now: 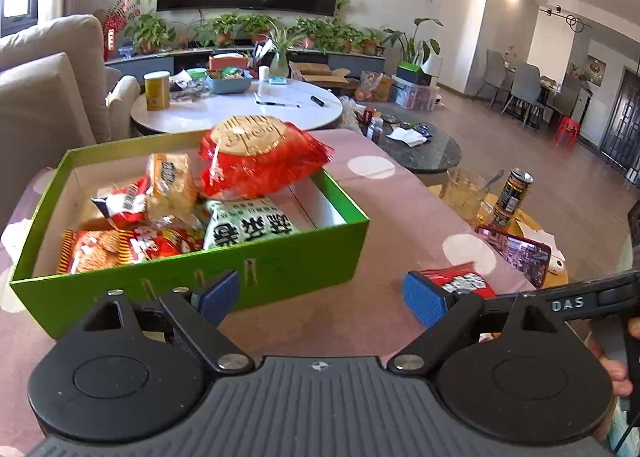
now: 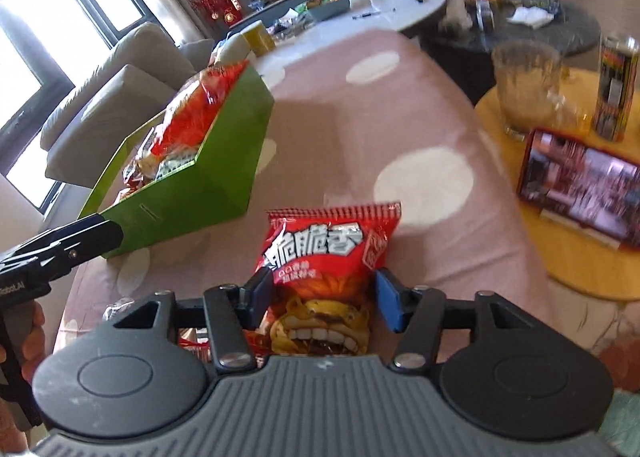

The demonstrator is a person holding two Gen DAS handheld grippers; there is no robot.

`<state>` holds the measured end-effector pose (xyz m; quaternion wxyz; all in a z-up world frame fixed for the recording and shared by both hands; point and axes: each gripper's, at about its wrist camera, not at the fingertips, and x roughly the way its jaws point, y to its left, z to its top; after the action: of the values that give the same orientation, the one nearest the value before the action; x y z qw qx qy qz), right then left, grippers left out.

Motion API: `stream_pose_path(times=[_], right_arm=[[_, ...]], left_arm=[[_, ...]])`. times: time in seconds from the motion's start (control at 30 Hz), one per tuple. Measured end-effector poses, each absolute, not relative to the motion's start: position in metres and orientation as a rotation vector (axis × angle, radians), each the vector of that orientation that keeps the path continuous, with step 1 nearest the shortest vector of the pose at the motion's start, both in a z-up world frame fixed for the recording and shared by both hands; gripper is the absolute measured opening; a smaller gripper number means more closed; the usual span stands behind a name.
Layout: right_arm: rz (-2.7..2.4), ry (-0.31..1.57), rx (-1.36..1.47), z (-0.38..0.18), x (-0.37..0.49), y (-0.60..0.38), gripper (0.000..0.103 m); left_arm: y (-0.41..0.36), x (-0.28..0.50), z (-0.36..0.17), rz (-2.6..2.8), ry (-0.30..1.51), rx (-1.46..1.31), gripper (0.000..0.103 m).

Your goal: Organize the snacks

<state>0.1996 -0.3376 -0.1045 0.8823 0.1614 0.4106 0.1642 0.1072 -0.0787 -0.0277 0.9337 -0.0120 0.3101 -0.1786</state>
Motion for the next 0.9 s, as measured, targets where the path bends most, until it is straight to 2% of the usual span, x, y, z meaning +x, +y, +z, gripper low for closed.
stream_pose_path(times=[0.33,0.5,0.77,0.9], right_arm=[[0.506,0.846,0.416,-0.108,0.212,-0.295,0.074],[0.503,0.789,0.404,-0.093,0.203,-0.305,0.074],[0.486,0.855,0.41,-0.1,0.202,-0.319,0.074],[0.495,0.867,0.455,-0.105,0.208,-0.316,0.074]], left_arm=[[-0.077,0.105,-0.037,-0.363,0.672,-0.034,0.088],[-0.077,0.104,-0.041,-0.393,0.696,-0.045,0.088],[-0.091,0.105,-0.052,-0.453,0.758,-0.057,0.088],[-0.094,0.109,-0.059,-0.477,0.792,-0.065,0.082]])
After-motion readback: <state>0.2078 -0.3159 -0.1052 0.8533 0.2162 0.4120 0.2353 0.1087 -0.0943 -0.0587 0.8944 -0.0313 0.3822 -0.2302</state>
